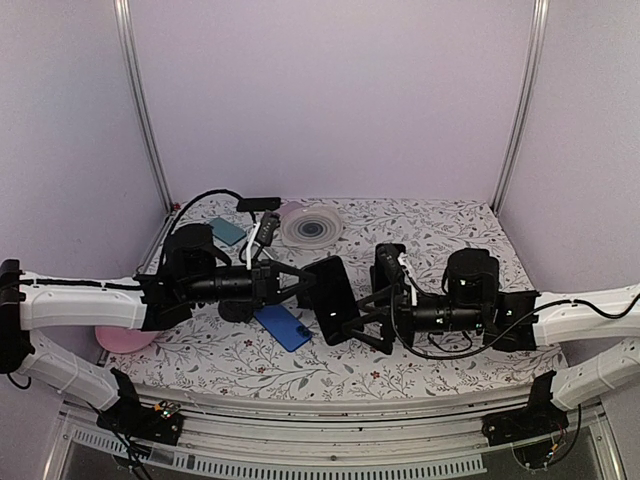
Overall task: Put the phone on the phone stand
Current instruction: Pass from the left arm to the right
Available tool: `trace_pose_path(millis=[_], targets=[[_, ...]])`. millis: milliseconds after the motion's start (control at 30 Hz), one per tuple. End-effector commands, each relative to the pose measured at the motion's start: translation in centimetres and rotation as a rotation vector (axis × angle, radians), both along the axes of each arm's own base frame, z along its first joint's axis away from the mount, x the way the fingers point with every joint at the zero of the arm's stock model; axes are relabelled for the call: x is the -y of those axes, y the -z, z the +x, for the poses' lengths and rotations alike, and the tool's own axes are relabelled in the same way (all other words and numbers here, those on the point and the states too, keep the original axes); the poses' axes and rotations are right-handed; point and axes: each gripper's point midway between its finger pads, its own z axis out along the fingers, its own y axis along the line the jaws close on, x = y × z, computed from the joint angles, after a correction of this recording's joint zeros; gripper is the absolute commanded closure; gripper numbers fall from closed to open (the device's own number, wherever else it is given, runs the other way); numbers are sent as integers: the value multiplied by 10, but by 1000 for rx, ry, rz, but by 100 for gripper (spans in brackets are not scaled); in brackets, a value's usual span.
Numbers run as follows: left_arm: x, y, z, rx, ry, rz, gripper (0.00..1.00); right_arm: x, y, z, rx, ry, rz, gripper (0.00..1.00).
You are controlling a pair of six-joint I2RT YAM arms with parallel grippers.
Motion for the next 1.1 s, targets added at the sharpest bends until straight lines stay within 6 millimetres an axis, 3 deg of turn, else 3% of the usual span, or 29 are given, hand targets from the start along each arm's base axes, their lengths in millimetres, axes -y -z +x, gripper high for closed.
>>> trace_pose_path(millis=[0,400,1067], targets=[[-4,-37,-6,74,28,-121,100,0,-9,-15,-14,-83,71,4],[-2,-46,-6,93,39,-141,100,-8,-8,-33,-49,-197,116,15],[-4,-51,-3,97,48,-172,100,-17,-10,-38,-68,-258,133,40]])
